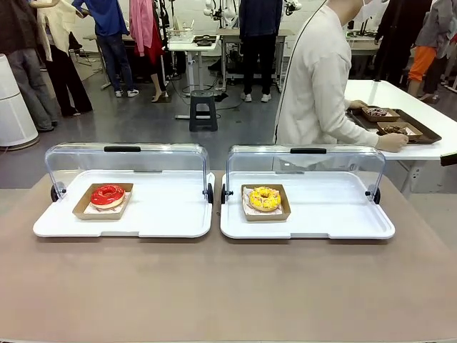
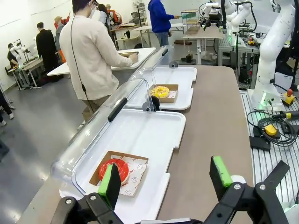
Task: Provide the desired donut to the person.
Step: Place the picked Paper togo box onto the Handle tray extended by the person.
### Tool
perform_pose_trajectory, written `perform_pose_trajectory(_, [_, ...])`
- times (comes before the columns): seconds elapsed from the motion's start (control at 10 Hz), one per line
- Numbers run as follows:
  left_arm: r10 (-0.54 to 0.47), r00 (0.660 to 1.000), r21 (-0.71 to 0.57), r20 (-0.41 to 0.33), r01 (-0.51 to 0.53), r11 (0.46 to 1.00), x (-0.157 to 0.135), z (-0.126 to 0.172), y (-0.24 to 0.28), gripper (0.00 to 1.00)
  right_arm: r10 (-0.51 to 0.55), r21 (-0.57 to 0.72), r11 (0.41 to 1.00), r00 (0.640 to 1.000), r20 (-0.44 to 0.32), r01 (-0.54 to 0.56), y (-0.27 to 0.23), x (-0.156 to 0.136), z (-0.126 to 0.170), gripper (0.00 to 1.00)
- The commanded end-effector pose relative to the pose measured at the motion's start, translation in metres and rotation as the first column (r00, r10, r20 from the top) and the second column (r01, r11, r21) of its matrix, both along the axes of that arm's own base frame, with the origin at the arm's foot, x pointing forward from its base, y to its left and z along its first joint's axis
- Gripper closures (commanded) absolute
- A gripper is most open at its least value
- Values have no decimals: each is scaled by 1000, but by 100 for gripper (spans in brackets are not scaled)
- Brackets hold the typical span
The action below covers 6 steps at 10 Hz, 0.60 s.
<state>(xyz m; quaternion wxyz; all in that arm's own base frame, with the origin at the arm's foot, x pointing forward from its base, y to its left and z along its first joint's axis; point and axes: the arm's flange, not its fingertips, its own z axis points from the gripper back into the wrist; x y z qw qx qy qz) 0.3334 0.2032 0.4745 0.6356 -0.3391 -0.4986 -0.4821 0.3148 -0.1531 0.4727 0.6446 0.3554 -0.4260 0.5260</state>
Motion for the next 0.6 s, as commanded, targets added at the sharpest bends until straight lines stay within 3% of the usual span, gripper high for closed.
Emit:
perform_pose_trajectory(0.0, [4,1000,-12,-3,-4,1000,-1,1,1,0,3,3,1000,1000,11,-3,0,2,0,0])
perform_pose_trajectory(0.5, [4,1000,-12,-3,-4,1000,-1,1,1,0,3,3,1000,1000,11,-3,0,2,0,0])
